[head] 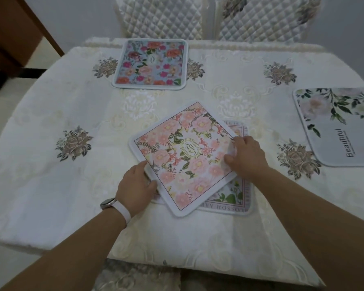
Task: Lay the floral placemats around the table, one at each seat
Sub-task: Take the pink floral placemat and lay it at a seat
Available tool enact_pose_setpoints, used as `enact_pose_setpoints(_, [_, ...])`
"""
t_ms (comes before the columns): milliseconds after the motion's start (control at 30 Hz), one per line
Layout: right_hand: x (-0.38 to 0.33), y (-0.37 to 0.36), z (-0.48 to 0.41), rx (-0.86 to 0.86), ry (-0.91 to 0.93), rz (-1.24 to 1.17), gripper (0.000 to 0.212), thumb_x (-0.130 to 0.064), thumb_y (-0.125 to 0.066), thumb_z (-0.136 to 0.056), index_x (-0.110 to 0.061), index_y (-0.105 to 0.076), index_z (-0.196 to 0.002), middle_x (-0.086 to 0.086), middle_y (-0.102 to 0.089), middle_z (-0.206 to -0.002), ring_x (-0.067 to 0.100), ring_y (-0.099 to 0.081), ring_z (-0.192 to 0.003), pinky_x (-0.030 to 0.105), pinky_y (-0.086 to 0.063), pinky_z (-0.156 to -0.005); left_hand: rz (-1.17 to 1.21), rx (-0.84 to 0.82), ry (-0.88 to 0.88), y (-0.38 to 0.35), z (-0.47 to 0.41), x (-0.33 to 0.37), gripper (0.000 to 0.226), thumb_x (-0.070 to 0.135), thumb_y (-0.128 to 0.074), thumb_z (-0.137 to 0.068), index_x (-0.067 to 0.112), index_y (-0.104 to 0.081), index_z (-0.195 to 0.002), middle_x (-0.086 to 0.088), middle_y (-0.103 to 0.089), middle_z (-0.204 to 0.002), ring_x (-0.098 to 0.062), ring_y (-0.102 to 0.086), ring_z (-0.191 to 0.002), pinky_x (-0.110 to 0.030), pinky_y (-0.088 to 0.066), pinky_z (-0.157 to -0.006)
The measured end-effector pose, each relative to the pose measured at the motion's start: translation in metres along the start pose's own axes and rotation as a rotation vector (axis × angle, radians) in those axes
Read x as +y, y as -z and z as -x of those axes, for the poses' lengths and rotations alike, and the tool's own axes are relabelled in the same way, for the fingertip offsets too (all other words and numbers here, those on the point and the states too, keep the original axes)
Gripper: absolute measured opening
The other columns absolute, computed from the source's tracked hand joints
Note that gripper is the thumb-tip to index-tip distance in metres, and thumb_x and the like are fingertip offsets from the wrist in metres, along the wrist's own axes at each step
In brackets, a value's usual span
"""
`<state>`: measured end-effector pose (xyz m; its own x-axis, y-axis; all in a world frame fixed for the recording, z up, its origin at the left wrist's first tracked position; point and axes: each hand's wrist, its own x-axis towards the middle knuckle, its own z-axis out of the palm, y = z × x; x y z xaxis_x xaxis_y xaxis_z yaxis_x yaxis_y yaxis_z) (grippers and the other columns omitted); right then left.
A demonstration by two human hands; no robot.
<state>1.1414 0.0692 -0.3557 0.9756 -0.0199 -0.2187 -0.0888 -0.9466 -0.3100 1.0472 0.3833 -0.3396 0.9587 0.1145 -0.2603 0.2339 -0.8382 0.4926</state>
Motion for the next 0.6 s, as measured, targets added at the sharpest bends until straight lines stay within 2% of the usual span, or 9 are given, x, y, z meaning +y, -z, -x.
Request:
enact_pose_setpoints(100, [-0.003, 0.003, -0.002, -0.018, -0.082, -0.046, 0.081, -0.048, -0.067, -0.076, -0.017, -0.036, -0.144, 0.013, -0.046, -0.13, 0.033, -0.043, -0.119, 0.048, -0.041, -0.096, 0.045, 0.052, 0.008, -0.005, 0.0, 0.0, 0.058, 0.019, -0.06, -0.088, 0.012, -0.039, -0.141, -0.011, -0.049, -0.138, -0.031, -0.047, -0.122, -0.042, -0.042, -0.099])
enact_pose_setpoints(167, [-0.002, 0.004, -0.002, -0.05, -0.138, -0.073, 0.083, -0.046, -0.069, -0.076, -0.016, -0.034, -0.145, 0.013, -0.046, -0.129, 0.034, -0.044, -0.119, 0.049, -0.043, -0.097, 0.153, 0.088, 0.045, -0.008, 0.001, 0.001, 0.059, 0.016, -0.06, -0.088, 0.012, -0.038, -0.142, -0.011, -0.048, -0.137, -0.029, -0.049, -0.121, -0.042, -0.043, -0.101])
enact_pose_setpoints(233, [-0.002, 0.004, 0.001, -0.081, -0.163, -0.158, 0.067, -0.037, -0.07, -0.078, -0.015, -0.046, -0.136, 0.011, -0.053, -0.122, 0.031, -0.053, -0.11, 0.045, -0.05, -0.09, 0.291, 0.105, 0.112, -0.011, 0.002, 0.002, 0.064, 0.014, -0.06, -0.088, 0.015, -0.031, -0.145, -0.01, -0.046, -0.14, -0.03, -0.05, -0.122, -0.048, -0.043, -0.103])
enact_pose_setpoints(267, [-0.001, 0.003, 0.003, -0.091, -0.155, -0.233, 0.05, -0.03, -0.07, -0.079, -0.016, -0.056, -0.124, 0.009, -0.06, -0.114, 0.026, -0.06, -0.098, 0.04, -0.054, -0.078, 0.349, 0.116, 0.147, -0.012, 0.002, 0.002, 0.067, 0.014, -0.06, -0.088, 0.017, -0.028, -0.147, -0.01, -0.045, -0.142, -0.031, -0.05, -0.122, -0.051, -0.044, -0.102])
enact_pose_setpoints(333, [0.0, 0.002, 0.01, -0.126, -0.148, -0.343, 0.023, -0.018, -0.069, -0.08, -0.02, -0.062, -0.102, 0.0, -0.066, -0.093, 0.012, -0.061, -0.074, 0.027, -0.046, -0.057, 0.432, 0.166, 0.211, -0.012, 0.002, 0.002, 0.071, 0.013, -0.061, -0.087, 0.024, -0.025, -0.147, -0.008, -0.047, -0.142, -0.031, -0.053, -0.121, -0.051, -0.047, -0.098])
enact_pose_setpoints(400, [-0.001, 0.0, 0.02, -0.178, -0.18, -0.412, 0.022, -0.012, -0.068, -0.079, -0.021, -0.059, -0.097, -0.006, -0.064, -0.085, 0.01, -0.06, -0.072, 0.028, -0.047, -0.057, 0.487, 0.216, 0.258, -0.01, 0.003, -0.001, 0.07, 0.013, -0.062, -0.087, 0.03, -0.025, -0.144, -0.001, -0.057, -0.128, -0.023, -0.062, -0.105, -0.043, -0.055, -0.082])
enact_pose_setpoints(467, [-0.003, -0.004, 0.03, -0.207, -0.193, -0.474, 0.02, -0.011, -0.066, -0.079, -0.021, -0.057, -0.094, -0.002, -0.065, -0.087, 0.015, -0.063, -0.077, 0.034, -0.054, -0.065, 0.548, 0.226, 0.308, -0.007, 0.005, -0.006, 0.072, 0.011, -0.061, -0.086, 0.033, -0.025, -0.144, 0.009, -0.06, -0.107, -0.013, -0.064, -0.086, -0.032, -0.052, -0.065])
enact_pose_setpoints(600, [-0.014, -0.011, 0.052, -0.193, -0.169, -0.547, 0.016, -0.015, -0.064, -0.081, -0.026, -0.053, -0.084, -0.001, -0.064, -0.082, 0.013, -0.062, -0.07, 0.028, -0.048, -0.056, 0.598, 0.178, 0.362, 0.0, 0.01, -0.021, 0.057, 0.012, -0.063, -0.087, 0.03, -0.041, -0.136, 0.002, -0.063, -0.106, -0.019, -0.068, -0.086, -0.033, -0.055, -0.07])
